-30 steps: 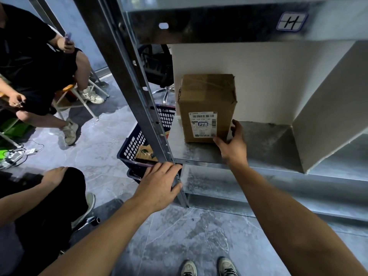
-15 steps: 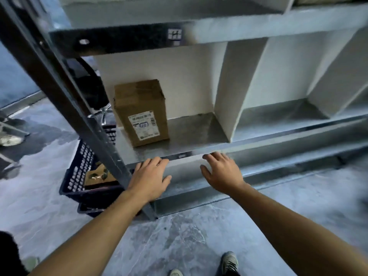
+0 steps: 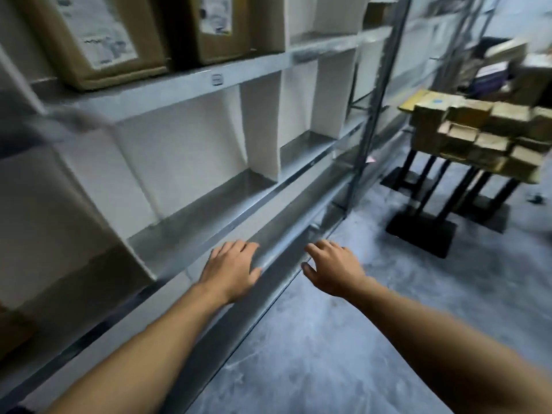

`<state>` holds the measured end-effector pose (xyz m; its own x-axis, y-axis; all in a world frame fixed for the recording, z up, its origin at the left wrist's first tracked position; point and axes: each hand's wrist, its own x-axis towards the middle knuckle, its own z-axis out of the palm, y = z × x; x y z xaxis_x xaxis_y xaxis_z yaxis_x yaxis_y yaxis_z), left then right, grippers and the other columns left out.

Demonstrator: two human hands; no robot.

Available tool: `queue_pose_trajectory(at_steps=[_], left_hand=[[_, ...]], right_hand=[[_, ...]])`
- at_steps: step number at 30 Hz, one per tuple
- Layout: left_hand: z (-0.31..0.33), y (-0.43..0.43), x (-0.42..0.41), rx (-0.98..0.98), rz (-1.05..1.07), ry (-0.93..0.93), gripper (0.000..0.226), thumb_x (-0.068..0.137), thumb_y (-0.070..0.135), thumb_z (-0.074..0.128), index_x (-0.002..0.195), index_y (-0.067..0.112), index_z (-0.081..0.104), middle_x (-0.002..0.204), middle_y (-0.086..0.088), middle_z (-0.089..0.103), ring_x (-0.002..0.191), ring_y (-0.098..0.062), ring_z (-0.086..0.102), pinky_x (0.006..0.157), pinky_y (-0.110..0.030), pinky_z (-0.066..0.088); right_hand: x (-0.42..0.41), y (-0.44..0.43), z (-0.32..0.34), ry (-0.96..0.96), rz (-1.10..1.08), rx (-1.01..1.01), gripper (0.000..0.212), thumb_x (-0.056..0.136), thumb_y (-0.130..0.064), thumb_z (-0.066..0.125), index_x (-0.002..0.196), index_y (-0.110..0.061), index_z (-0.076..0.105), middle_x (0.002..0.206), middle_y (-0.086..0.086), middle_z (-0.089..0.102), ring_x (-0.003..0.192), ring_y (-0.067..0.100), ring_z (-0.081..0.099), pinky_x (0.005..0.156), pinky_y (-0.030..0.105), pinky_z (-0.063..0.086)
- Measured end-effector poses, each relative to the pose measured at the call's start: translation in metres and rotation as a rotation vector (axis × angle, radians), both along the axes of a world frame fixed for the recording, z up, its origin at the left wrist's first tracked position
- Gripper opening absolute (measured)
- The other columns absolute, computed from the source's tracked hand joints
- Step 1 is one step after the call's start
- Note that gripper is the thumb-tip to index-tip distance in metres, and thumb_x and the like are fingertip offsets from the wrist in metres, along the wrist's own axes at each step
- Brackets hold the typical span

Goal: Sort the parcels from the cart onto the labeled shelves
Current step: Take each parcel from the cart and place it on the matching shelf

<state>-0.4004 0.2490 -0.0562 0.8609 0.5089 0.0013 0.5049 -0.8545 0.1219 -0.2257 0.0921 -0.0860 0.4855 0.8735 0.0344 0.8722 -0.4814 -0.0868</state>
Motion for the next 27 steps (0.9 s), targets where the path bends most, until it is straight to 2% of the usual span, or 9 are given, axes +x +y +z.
queue_pose_trajectory(at_steps=[7, 13, 17, 27], left_hand=[[0.028, -0.071, 0.201, 0.062, -0.212, -0.093, 0.049, 0.093, 0.046, 0.049, 0.138, 0.027, 0.043, 0.137, 0.0, 0.048, 0.125, -0.025, 0.045, 0.102, -0.038, 0.036], [0.04, -0.113, 0.323, 0.085, -0.357, -0.102, 0.049, 0.093, 0.05, 0.048, 0.136, 0.028, 0.044, 0.134, 0.001, 0.049, 0.12, -0.024, 0.048, 0.099, -0.04, 0.038], [0.042, -0.12, 0.392, 0.107, -0.438, -0.101, 0.05, 0.092, 0.049, 0.048, 0.138, 0.027, 0.044, 0.134, 0.0, 0.05, 0.12, -0.024, 0.048, 0.1, -0.041, 0.04], [0.036, -0.092, 0.582, 0.126, -0.546, -0.138, 0.054, 0.093, 0.052, 0.046, 0.141, 0.027, 0.04, 0.137, 0.002, 0.049, 0.122, -0.023, 0.047, 0.102, -0.04, 0.039]], right_hand=[[0.157, -0.108, 0.032, -0.091, -0.239, 0.003, 0.045, 0.098, -0.05, 0.042, 0.131, -0.021, 0.052, 0.124, 0.006, 0.057, 0.114, 0.031, 0.054, 0.085, 0.037, 0.042], [0.245, -0.167, 0.053, -0.119, -0.419, 0.007, 0.046, 0.098, -0.052, 0.04, 0.132, -0.022, 0.049, 0.125, 0.007, 0.055, 0.111, 0.032, 0.054, 0.082, 0.04, 0.043], [0.291, -0.186, 0.061, -0.086, -0.509, 0.019, 0.049, 0.099, -0.052, 0.04, 0.138, -0.023, 0.046, 0.13, 0.007, 0.053, 0.116, 0.032, 0.052, 0.089, 0.043, 0.044], [0.45, -0.17, 0.059, -0.069, -0.621, 0.0, 0.046, 0.099, -0.05, 0.04, 0.136, -0.024, 0.045, 0.13, 0.008, 0.053, 0.119, 0.032, 0.051, 0.093, 0.045, 0.043]])
